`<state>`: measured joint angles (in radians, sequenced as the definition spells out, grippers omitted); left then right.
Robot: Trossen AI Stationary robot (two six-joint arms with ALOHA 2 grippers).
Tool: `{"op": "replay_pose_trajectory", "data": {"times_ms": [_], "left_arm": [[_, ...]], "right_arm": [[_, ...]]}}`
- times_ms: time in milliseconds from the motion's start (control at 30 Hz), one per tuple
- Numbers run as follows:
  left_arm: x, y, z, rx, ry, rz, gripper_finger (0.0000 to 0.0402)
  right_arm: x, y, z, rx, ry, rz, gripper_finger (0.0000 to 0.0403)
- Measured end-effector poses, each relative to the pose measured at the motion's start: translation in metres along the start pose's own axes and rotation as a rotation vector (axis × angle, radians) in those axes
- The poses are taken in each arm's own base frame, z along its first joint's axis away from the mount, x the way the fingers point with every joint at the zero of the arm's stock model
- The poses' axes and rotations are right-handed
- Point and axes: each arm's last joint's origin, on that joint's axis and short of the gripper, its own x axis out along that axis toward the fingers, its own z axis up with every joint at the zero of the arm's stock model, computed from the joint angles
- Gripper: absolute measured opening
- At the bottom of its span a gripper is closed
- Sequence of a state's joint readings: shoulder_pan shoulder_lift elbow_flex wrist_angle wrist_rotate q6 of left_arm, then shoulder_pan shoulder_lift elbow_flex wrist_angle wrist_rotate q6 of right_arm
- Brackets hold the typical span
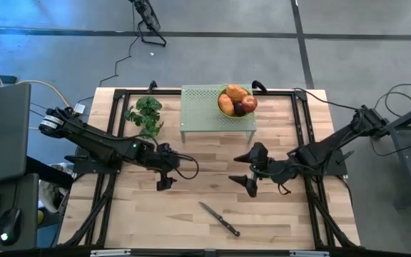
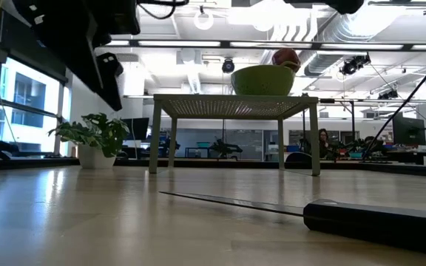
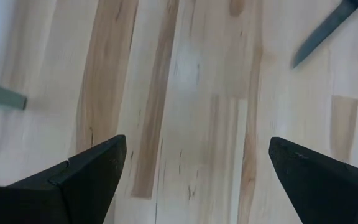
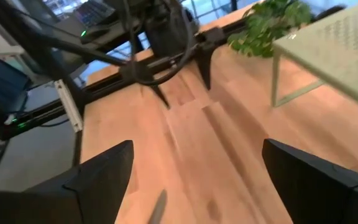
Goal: Pick & Place Fruit
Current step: Put the knife on the top shelf to the left of the green strainer bowl
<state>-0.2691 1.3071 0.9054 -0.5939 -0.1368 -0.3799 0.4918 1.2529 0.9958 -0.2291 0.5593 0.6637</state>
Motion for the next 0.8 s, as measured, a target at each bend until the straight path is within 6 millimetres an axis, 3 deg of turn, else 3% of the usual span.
{"op": "replay_pose_trajectory", "data": {"times_ms": [333, 800], "left_arm": [[0.0, 0.001, -0.003, -0.024, 0.035, 0.015, 0.0388], [0.0, 0.001, -0.003, -0.024, 0.035, 0.015, 0.0388]], "right_arm": [[-0.007, 0.017, -0.002, 0.041, -0.032, 0.109, 0.0301], [0.019, 0.047, -0.016, -0.035, -0.012, 0.216, 0.0298]]}}
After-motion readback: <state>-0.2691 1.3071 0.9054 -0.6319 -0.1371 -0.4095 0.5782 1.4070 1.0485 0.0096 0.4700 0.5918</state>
